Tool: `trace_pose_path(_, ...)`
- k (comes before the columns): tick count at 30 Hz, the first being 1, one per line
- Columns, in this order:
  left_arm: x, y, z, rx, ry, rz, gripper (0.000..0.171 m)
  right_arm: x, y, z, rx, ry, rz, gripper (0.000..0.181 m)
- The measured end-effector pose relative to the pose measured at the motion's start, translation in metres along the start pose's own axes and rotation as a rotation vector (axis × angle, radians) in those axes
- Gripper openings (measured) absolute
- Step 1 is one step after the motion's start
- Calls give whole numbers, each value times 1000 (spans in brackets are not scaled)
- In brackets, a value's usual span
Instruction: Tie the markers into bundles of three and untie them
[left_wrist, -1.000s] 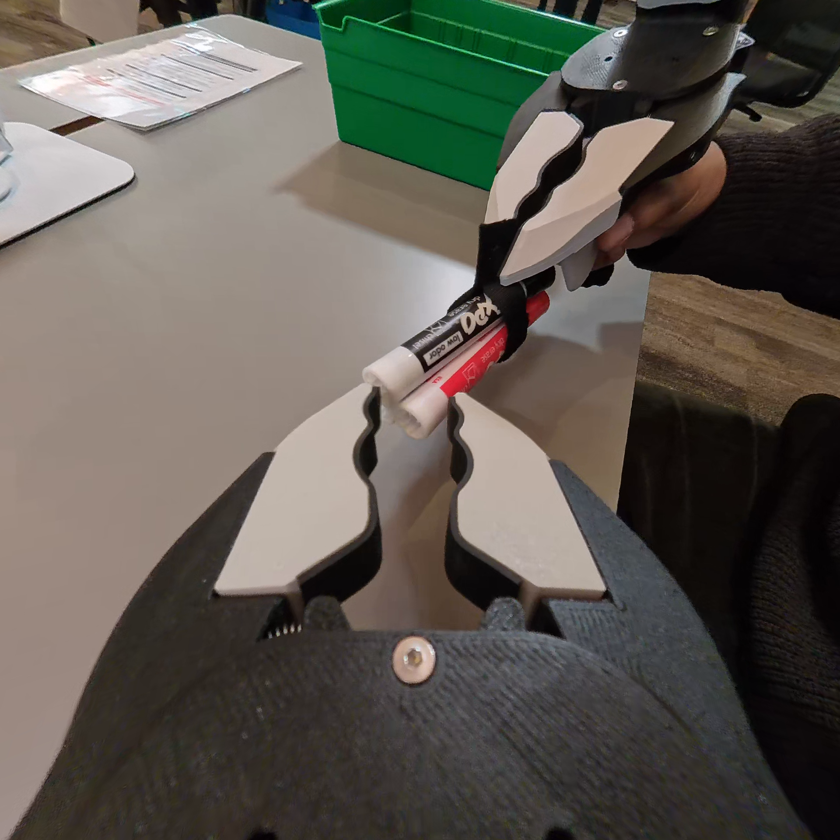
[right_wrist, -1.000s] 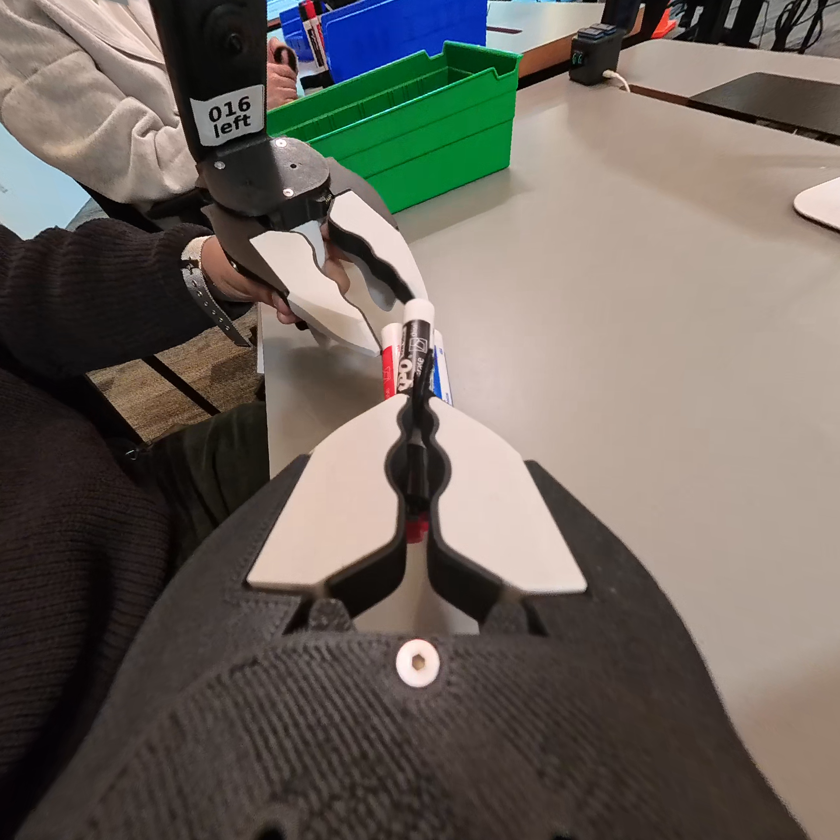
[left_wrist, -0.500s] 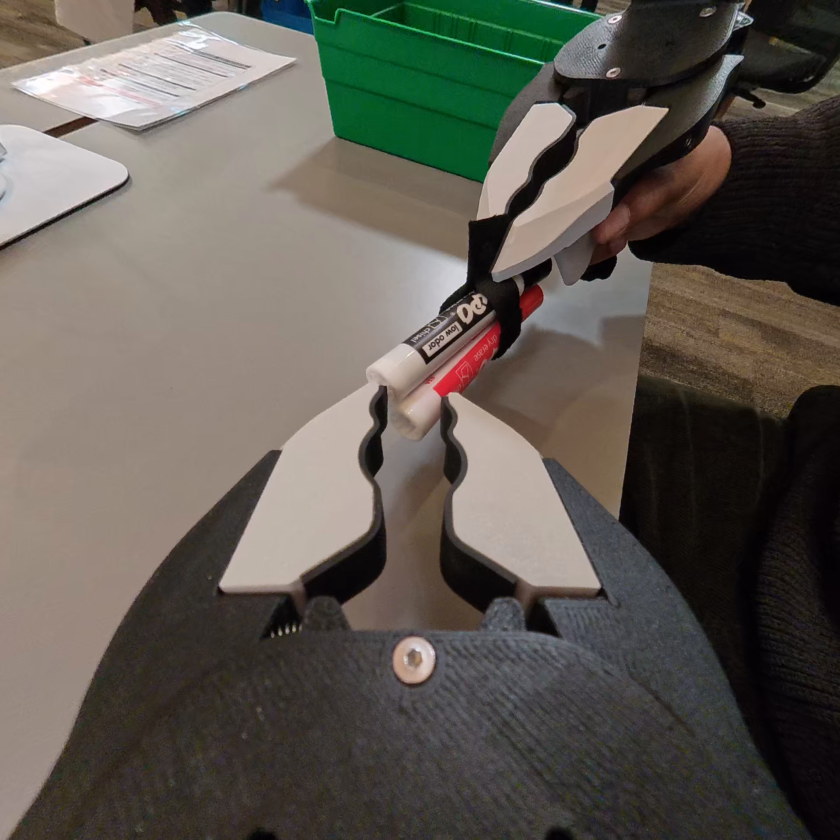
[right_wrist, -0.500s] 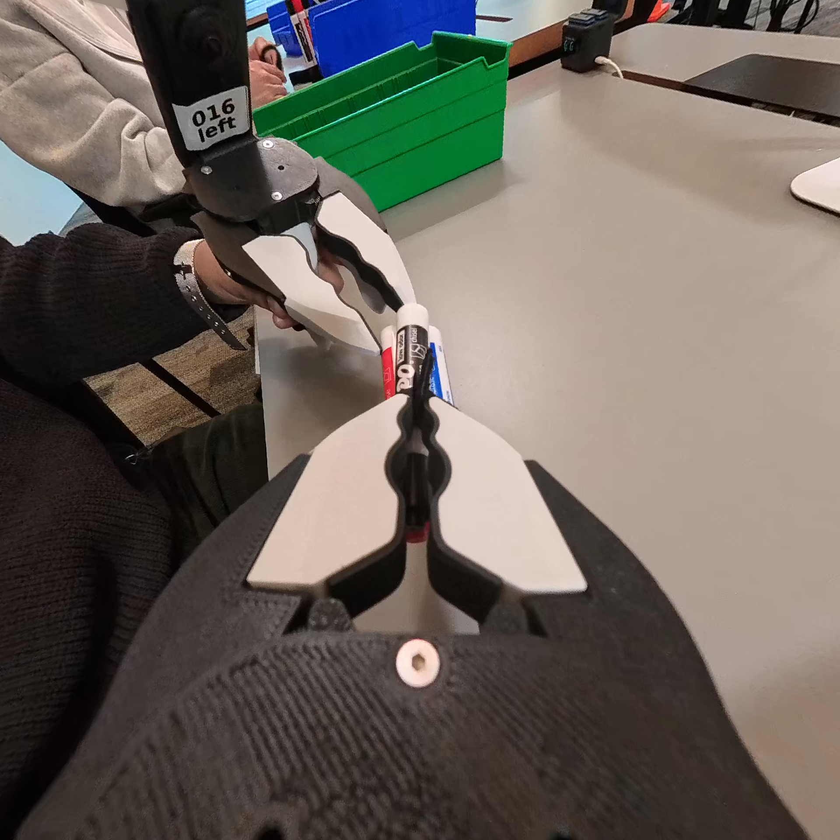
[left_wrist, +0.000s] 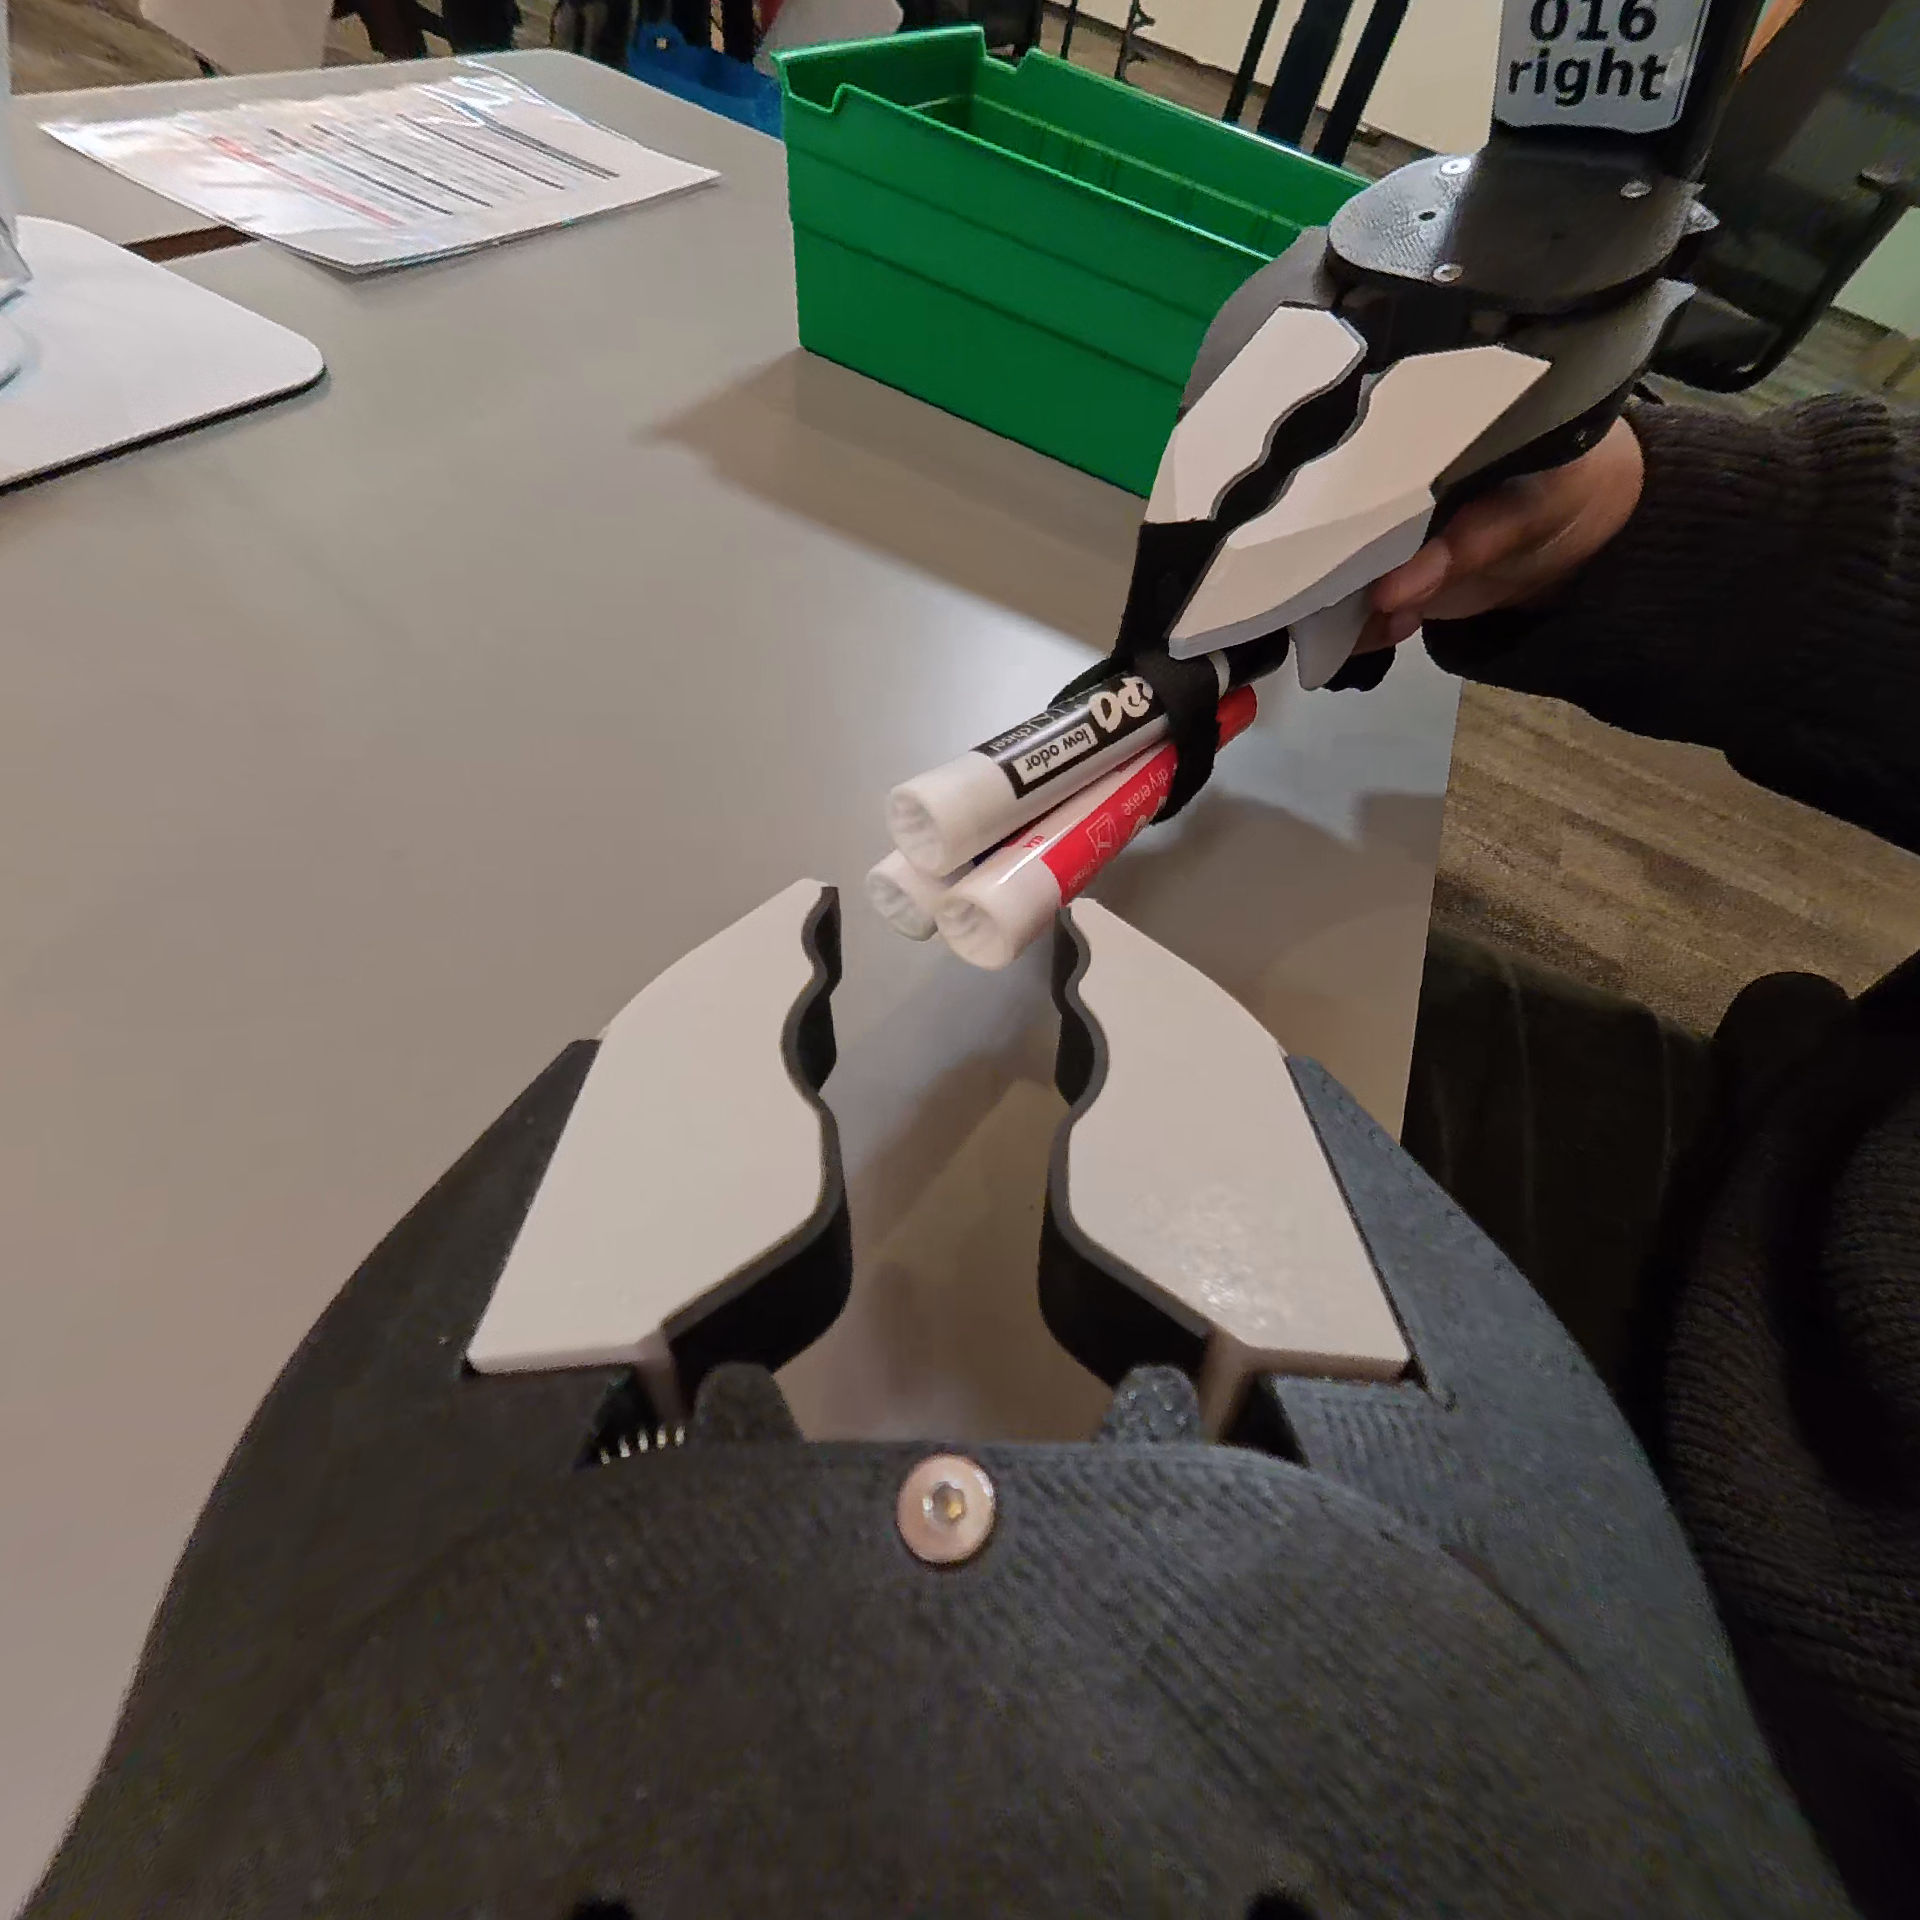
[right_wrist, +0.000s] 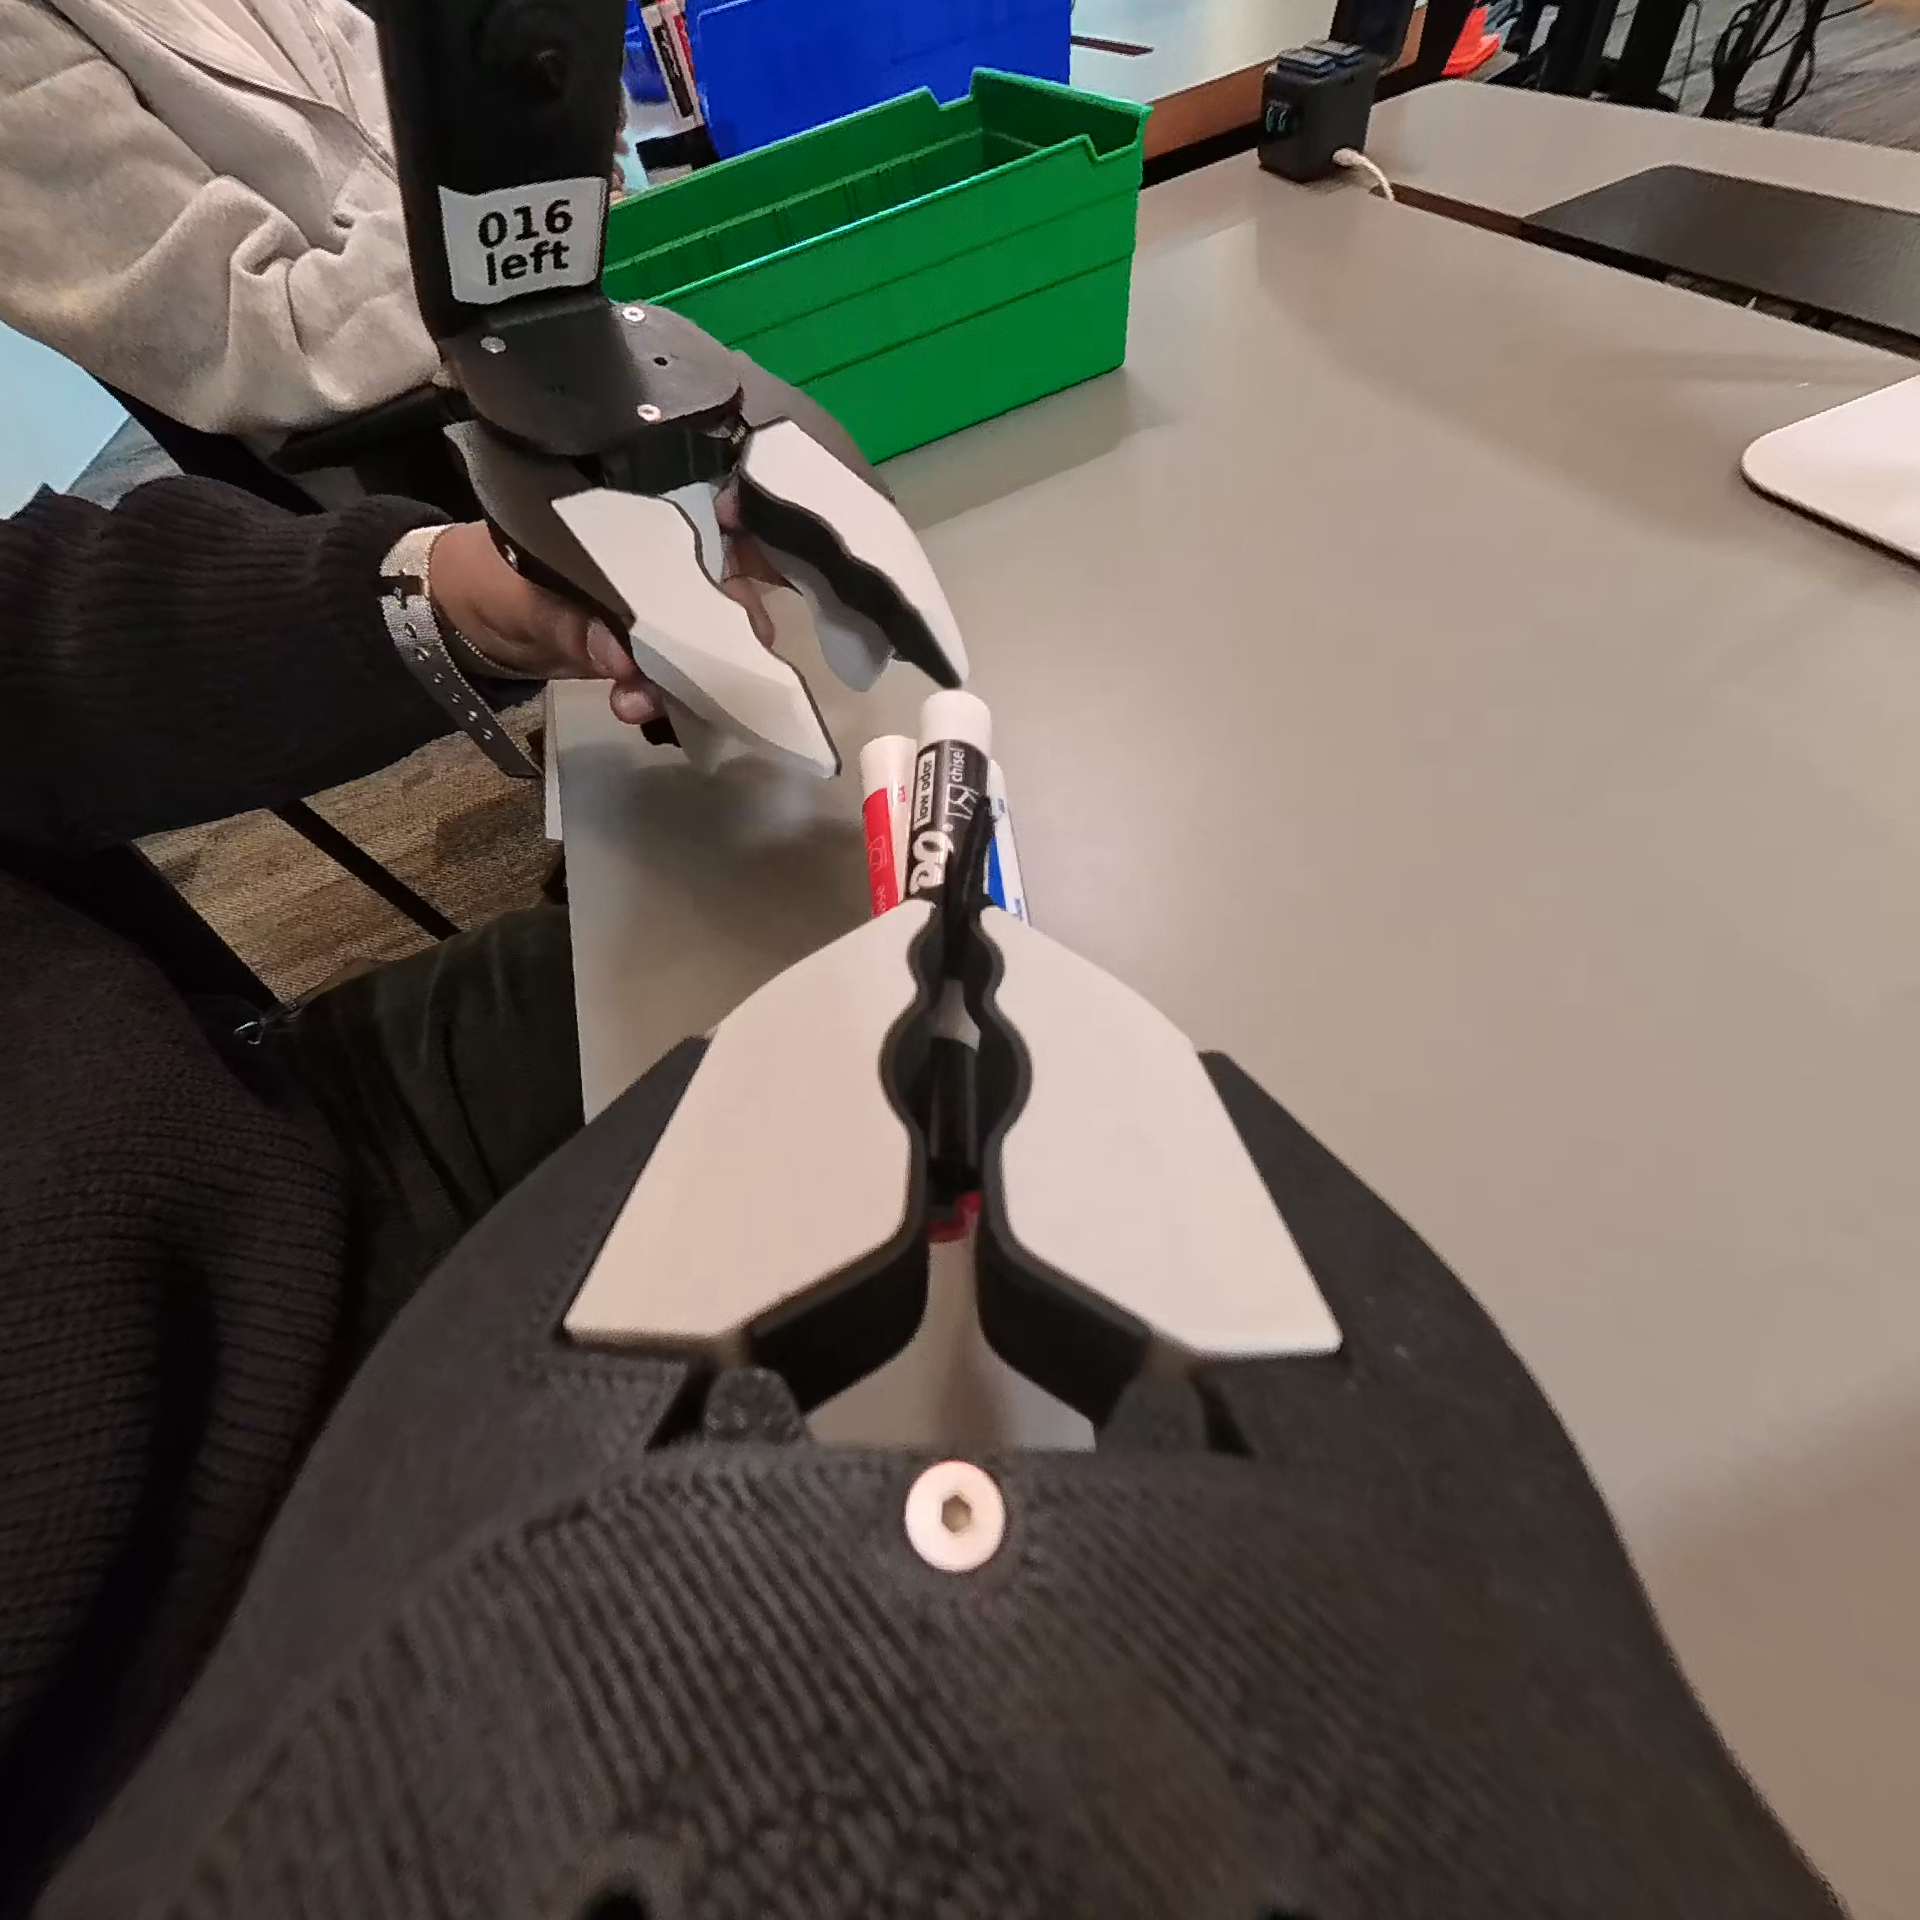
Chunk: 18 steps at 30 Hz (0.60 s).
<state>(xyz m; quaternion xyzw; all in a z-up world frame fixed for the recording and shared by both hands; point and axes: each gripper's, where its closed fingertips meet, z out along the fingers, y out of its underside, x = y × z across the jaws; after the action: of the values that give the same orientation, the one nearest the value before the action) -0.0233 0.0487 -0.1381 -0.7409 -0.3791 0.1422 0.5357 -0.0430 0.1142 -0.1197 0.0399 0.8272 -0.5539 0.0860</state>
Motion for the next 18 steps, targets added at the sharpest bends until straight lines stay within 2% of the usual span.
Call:
trace_pose_path(9,6,7,8,-49,43,14,54,-9,-1,-6,14,-26,-72,3)
trace_pose_path(14,26,-5,3,8,259,-131,61,-21,3,-12,-21,-38,-223,3)
trace_pose_path(16,32,2,-1,-42,331,-157,65,-29,8,-13,-40,-70,-276,3)
trace_pose_path(18,37,17,-3,-145,369,-155,65,-38,13,-13,-60,-113,-310,3)
